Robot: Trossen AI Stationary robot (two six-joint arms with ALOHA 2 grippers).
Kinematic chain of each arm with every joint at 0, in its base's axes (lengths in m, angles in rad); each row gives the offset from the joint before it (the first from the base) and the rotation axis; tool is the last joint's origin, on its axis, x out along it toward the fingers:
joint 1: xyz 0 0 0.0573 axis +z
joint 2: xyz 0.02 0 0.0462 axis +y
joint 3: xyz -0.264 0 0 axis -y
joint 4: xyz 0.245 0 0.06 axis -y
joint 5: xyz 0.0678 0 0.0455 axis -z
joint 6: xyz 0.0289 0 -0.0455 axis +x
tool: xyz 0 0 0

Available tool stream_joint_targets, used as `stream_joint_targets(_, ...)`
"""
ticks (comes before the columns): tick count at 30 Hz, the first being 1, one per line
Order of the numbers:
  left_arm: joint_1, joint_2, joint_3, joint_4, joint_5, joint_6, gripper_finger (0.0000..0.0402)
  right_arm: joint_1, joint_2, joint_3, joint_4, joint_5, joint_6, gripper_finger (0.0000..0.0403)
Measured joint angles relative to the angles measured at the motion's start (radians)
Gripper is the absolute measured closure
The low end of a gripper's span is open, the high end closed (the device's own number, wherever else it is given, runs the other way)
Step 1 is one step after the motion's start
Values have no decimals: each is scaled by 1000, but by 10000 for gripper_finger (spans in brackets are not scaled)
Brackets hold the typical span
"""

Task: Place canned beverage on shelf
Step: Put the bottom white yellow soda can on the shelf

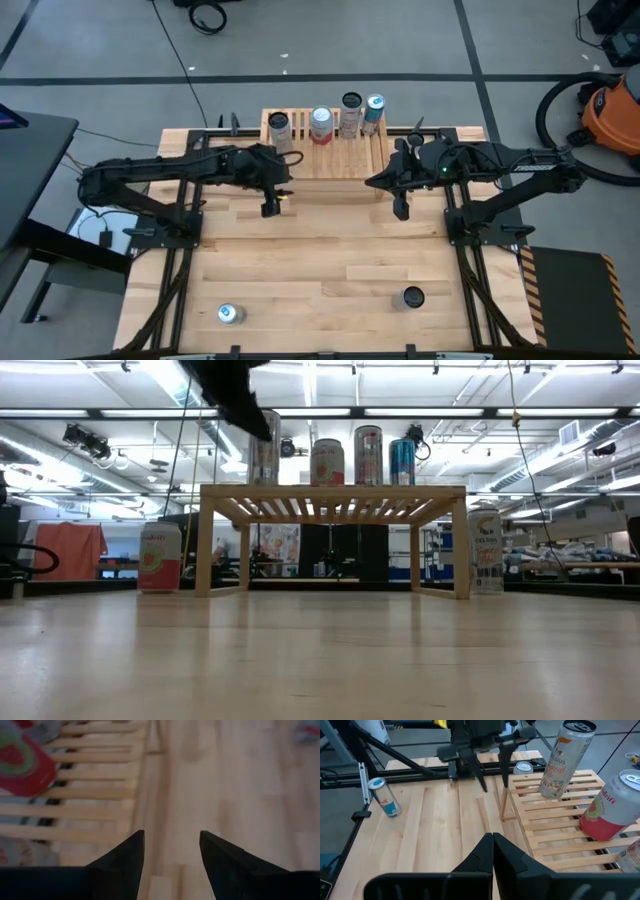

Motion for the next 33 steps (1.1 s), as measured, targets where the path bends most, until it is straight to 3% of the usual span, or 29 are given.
stream_joint_targets(13,90,-3,-190,240,-65,29,210,1,0,0,7,0,-16,393)
stream_joint_targets(29,208,-3,-197,282,-80,84,209,1,0,0,8,0,-19,393)
stream_joint_targets(33,236,-3,-197,284,-26,100,209,1,0,0,8,-1,-19,393)
